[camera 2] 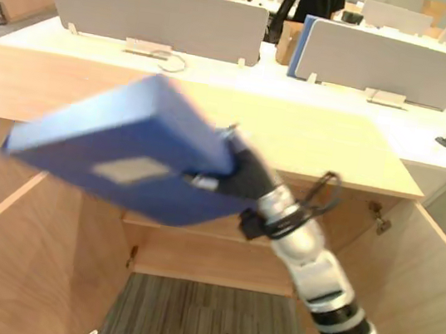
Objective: Walk over to the cabinet, pick up the folder, carry it to the office cabinet, place the folder inside the office cabinet, then close the office cabinet door
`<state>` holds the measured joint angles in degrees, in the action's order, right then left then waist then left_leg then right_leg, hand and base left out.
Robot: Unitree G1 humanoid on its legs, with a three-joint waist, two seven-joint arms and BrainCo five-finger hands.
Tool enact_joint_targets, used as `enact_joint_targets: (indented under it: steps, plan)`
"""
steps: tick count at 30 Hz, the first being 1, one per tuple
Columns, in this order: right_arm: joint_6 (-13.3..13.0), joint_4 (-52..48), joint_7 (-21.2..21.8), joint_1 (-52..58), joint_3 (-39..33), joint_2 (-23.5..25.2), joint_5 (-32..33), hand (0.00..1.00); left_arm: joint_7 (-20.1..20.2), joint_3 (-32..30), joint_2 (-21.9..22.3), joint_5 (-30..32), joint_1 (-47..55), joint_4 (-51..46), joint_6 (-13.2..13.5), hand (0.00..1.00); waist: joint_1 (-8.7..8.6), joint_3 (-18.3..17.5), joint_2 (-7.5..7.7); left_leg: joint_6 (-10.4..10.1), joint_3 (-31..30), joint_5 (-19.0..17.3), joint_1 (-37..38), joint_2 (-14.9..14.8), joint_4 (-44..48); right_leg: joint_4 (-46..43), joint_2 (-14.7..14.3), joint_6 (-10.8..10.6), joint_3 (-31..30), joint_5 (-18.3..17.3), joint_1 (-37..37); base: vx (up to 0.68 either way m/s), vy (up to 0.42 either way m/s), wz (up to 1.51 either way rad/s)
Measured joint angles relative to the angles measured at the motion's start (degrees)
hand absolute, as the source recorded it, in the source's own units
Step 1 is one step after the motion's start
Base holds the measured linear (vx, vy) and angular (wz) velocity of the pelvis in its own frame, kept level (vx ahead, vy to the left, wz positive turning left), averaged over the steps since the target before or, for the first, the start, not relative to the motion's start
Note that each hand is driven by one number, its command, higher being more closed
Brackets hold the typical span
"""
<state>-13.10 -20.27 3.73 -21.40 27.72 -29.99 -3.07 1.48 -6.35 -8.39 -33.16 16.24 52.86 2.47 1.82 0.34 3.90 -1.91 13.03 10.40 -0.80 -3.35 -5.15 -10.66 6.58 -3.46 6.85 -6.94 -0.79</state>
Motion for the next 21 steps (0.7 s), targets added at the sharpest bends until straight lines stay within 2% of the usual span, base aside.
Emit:
enact_joint_targets:
  steps: [1, 2, 3, 4, 5, 6, 7, 8, 10, 11, 14, 18, 21]
  plan:
    - [0.0, 0.5, 1.1, -0.2, 3.9, 0.2, -0.3, 1.0, 0.0, -0.7, 0.0, 1.4, -0.7, 1.4, 0.0, 0.0, 0.3, 0.7, 0.03, 0.3, 0.5, -0.3, 0.1, -0.5, 0.0, -1.2, 0.2, 0.5, 0.0, -0.3, 0.8, -0.11, -0.01, -0.42]
    - [0.0, 1.7, 2.1, -0.5, 7.2, 1.3, -0.4, 1.0, 0.0, -1.1, -0.4, 3.7, -1.0, 3.0, 0.0, 0.0, 0.69, 1.0, 0.33, 0.5, 1.5, -0.6, 0.2, -0.8, -0.3, -3.3, 0.8, 3.3, 0.7, -2.2, 2.1, -0.11, -0.014, -0.41]
    - [0.0, 2.3, 2.5, -0.5, 8.6, 1.7, -0.4, 1.0, 0.0, -1.4, -0.5, 4.4, -1.2, 3.8, -0.1, 0.0, 0.73, 1.4, 0.22, 0.4, 1.8, -0.7, 0.3, -0.8, -0.3, -4.9, 1.5, 4.7, 2.3, -3.6, 2.6, -0.11, -0.008, -0.41]
    - [0.1, 3.1, 3.2, -0.6, 11.1, 2.3, -0.4, 1.0, -0.3, -1.6, -0.8, 6.7, -1.2, 5.3, -0.4, 0.0, 0.9, 1.4, 0.8, -0.2, 1.9, -1.1, 0.4, -0.8, -0.3, -7.3, 3.5, 6.0, 5.8, -4.5, 3.7, -0.08, -0.004, -0.22]
    - [0.1, 3.3, 3.4, -0.8, 12.4, 2.5, -0.4, 1.0, -0.6, -1.6, -1.2, 7.3, -1.2, 6.0, -0.4, 0.0, 0.92, 1.4, 1.26, -0.7, 1.6, -1.4, 0.1, -0.6, -0.3, -7.3, 3.7, 6.0, 6.6, -4.5, 3.8, -0.07, 0.002, -0.14]
    - [0.0, 3.9, 4.0, -1.1, 13.9, 3.1, -0.4, 1.0, -1.1, -1.7, -2.4, 8.0, -2.0, 6.8, -0.5, 0.0, 0.68, 1.5, 3.65, -1.0, -0.3, -2.0, -1.1, 1.1, 3.0, -7.2, 4.9, 5.6, 7.3, -4.6, 4.6, 0.0, -0.017, -0.03]
    - [0.3, 4.3, 4.7, -1.4, 15.0, 2.8, -0.6, 1.0, -1.9, -1.6, -2.9, 8.4, -2.6, 7.4, -0.7, 0.0, 1.0, 2.4, 3.61, 0.9, -3.4, -8.0, -4.6, 1.0, 12.9, -7.8, 5.1, 5.8, 8.3, -4.5, 5.3, 0.04, -0.023, -0.05]
    - [0.3, 4.4, 5.0, -1.6, 15.4, 2.5, -0.8, 1.0, -2.2, -1.6, -2.9, 8.4, -2.5, 7.5, -0.7, 0.0, 1.38, 2.5, 3.39, 0.2, -3.7, -8.7, -4.6, 0.6, 12.4, -7.8, 5.1, 5.7, 9.1, -4.4, 5.3, 0.06, -0.018, -0.17]
    - [0.8, 4.9, 5.6, -2.1, 17.8, 2.3, -1.1, 1.0, -2.7, -1.5, -2.6, 8.1, -2.5, 8.6, -0.8, 0.0, 2.01, 2.4, 3.97, 0.0, -2.9, -6.4, -1.9, 0.6, 6.5, -6.9, 4.7, 5.0, 9.1, -3.9, 5.5, 0.07, -0.003, -0.18]
    - [0.7, 5.2, 6.1, -2.9, 19.3, 2.0, -0.9, 1.0, -3.2, -1.6, -2.6, 8.1, -2.4, 8.7, -0.8, 0.0, 2.51, 2.3, 3.96, -1.0, -2.7, -4.5, -0.4, 0.4, 3.4, -4.8, 4.0, 2.5, 9.6, -2.6, 4.6, 0.07, -0.012, -0.1]
    - [0.8, 7.6, 7.1, -3.8, 22.5, 1.9, -0.9, 1.0, -3.9, -2.5, -2.2, 8.1, -2.6, 8.7, -0.8, 0.0, 2.71, 2.1, 4.08, -1.3, -2.8, -2.9, 1.5, -0.9, 0.2, -1.5, 2.3, 0.1, 10.6, -0.9, 2.4, 0.07, -0.052, -0.01]
    - [1.2, 8.7, 8.6, -3.8, 24.5, 0.9, -0.7, 1.0, -4.9, -4.6, -1.5, 7.5, -3.0, 8.7, -0.7, 0.0, 2.6, 1.8, 4.16, -2.5, -3.9, -3.0, 1.3, -2.5, 0.2, 0.8, 0.4, 0.4, 12.0, -0.2, 0.9, 0.07, -0.113, 0.13]
    - [1.4, 11.2, 9.4, -3.5, 26.0, -0.8, -0.4, 1.0, -5.4, -6.0, -0.6, 6.1, -3.1, 8.8, -0.6, 0.0, 2.29, 1.0, 3.48, -3.3, -5.2, -2.9, 0.6, -4.0, 0.2, 3.6, -1.7, 1.0, 13.1, 0.4, -0.5, 0.06, -0.107, 0.17]
